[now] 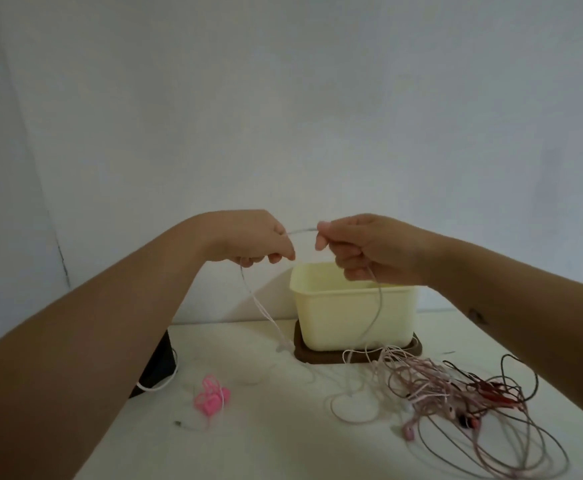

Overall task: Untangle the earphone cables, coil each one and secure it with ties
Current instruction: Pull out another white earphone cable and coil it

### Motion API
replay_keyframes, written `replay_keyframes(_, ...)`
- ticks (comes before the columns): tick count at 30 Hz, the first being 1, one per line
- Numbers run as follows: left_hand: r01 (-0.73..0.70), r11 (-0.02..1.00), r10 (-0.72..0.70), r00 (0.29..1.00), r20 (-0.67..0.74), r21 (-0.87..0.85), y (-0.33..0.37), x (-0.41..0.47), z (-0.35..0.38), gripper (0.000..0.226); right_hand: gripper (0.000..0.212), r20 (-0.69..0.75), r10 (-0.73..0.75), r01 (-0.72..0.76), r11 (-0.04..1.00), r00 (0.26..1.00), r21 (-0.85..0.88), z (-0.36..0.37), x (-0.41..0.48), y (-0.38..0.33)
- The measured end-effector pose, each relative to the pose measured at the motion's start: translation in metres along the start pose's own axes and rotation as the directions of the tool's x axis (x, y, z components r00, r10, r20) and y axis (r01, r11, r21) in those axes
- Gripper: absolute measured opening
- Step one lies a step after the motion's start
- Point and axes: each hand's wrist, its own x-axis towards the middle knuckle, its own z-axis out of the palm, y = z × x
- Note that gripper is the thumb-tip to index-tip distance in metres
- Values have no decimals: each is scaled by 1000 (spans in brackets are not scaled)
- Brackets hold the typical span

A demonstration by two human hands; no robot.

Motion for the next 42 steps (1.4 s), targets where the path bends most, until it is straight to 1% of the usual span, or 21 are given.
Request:
replay_keyframes(2, -39, 965, 58, 996, 66, -260, -6, -8, -3, 19, 31, -131, -65, 68, 998, 989, 20, -10, 5, -4)
replay_keyframes(4, -65, 886, 125, 987, 102, -459, -18, -14, -4, 26, 30, -273, -108, 121, 992, 956, 31, -21, 10, -5)
replay_keyframes(7, -81, 723, 194, 977, 89, -686, -40, -20, 3, 29, 29, -464, -112, 144, 989, 879, 33, -38, 20, 2)
replay_keyframes(9, -80, 570, 221, 974, 59, -817, -52, -24, 13, 26, 29, -559, -89, 105, 994, 824, -3, -47, 27, 13)
replay_keyframes(12, -125, 329, 266, 963, -35, -936, -61, -26, 26, 28, 29, -612, -62, 23, 997, 788, -72, -52, 35, 35)
replay_keyframes(15, -175, 77, 285, 947, -146, -982, -60, -27, 31, 33, 30, -595, -44, -69, 984, 803, -165, -43, 45, 59)
replay_keyframes(17, -212, -25, 259, 942, -211, -977, -59, -25, 30, 30, 29, -542, -14, -120, 970, 840, -212, -35, 54, 71)
replay_keyframes(19, -234, -42, 234, 943, -237, -971, -56, -24, 29, 29, 27, -437, 66, -179, 958, 897, -224, -25, 59, 76)
replay_keyframes(21, -222, -11, 192, 956, -220, -975, -54, -20, 31, 32, 25, -343, 94, -215, 918, 934, -334, -13, 68, 77)
replay_keyframes(22, -212, 19, 174, 963, -206, -977, -54, -18, 33, 34, 29, -332, 37, -180, 893, 942, -412, -9, 73, 77)
replay_keyframes(23, -201, 53, 165, 968, -190, -978, -53, -16, 35, 34, 35, -329, -56, -106, 885, 943, -454, -5, 78, 74)
replay_keyframes(24, -192, 80, 164, 970, -177, -978, -52, -15, 39, 33, 40, -316, -143, -11, 898, 938, -439, 1, 80, 69)
replay_keyframes(26, -177, 97, 166, 973, -160, -979, -52, -11, 46, 31, 50, -214, -202, 146, 957, 956, -251, 10, 82, 58)
replay_keyframes(27, -170, 92, 170, 974, -153, -981, -52, -9, 49, 30, 55, -132, -197, 181, 976, 972, -125, 13, 83, 52)
replay_keyframes(28, -163, 78, 172, 974, -147, -984, -54, -6, 53, 30, 60, -52, -180, 179, 984, 982, -21, 16, 83, 50)
replay_keyframes(30, -164, 50, 174, 973, -153, -985, -55, -2, 58, 30, 60, 58, -179, 177, 983, 982, 38, 21, 83, 49)
replay_keyframes(33, -166, 11, 181, 970, -161, -986, -59, 7, 64, 28, 53, 52, -171, 170, 985, 984, 25, 22, 88, 58)
replay_keyframes(36, -164, -24, 167, 972, -166, -986, -65, 18, 71, 32, 39, 29, -192, 187, 973, 981, 139, 16, 91, 71)
replay_keyframes(38, -162, -26, 162, 973, -164, -986, -68, 24, 77, 33, 32, -20, -214, 213, 952, 977, 220, 13, 94, 80)
replay_keyframes(40, -163, 29, 188, 970, -155, -986, -72, 31, 85, 32, 27, -97, -215, 233, 944, 972, 234, 10, 99, 89)
replay_keyframes(42, -170, 144, 237, 962, -132, -975, -73, 36, 92, 30, 26, -174, -207, 239, 952, 963, 191, 8, 104, 98)
